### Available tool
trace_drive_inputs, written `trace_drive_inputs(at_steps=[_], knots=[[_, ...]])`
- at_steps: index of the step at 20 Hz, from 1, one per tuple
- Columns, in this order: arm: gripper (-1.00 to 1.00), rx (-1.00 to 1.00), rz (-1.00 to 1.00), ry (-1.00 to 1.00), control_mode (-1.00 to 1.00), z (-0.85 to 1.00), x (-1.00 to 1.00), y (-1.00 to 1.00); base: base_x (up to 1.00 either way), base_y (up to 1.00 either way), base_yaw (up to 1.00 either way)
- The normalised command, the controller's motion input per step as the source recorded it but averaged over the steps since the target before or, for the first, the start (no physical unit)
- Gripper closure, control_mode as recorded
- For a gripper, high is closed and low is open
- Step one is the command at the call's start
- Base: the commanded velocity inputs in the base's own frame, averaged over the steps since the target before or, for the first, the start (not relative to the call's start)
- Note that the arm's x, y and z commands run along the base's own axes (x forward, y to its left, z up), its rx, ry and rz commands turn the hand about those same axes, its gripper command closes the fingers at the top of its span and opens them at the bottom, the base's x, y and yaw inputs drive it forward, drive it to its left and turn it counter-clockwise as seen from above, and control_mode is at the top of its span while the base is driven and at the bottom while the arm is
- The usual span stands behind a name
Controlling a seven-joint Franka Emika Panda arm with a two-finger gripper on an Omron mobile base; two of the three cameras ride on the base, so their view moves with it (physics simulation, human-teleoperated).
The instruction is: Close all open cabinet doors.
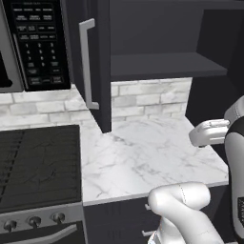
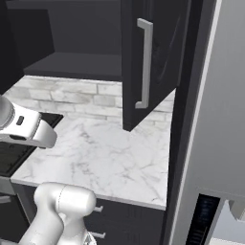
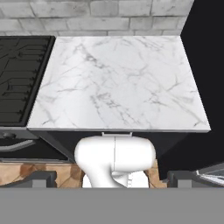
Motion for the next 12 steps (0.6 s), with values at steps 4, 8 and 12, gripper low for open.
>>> trace_drive_inputs(at_steps=[4, 8, 12], knots=[[-1.00, 0.00, 0.00, 0.00, 1.00, 0.00, 0.00, 0.00, 0.41, 0.01, -0.04], [-1.00, 0.00, 0.00, 0.00, 1.00, 0.00, 0.00, 0.00, 0.29, 0.12, -0.09], [-1.00, 0.00, 0.00, 0.00, 1.00, 0.00, 0.00, 0.00, 0.28, 0.21, -0.12]])
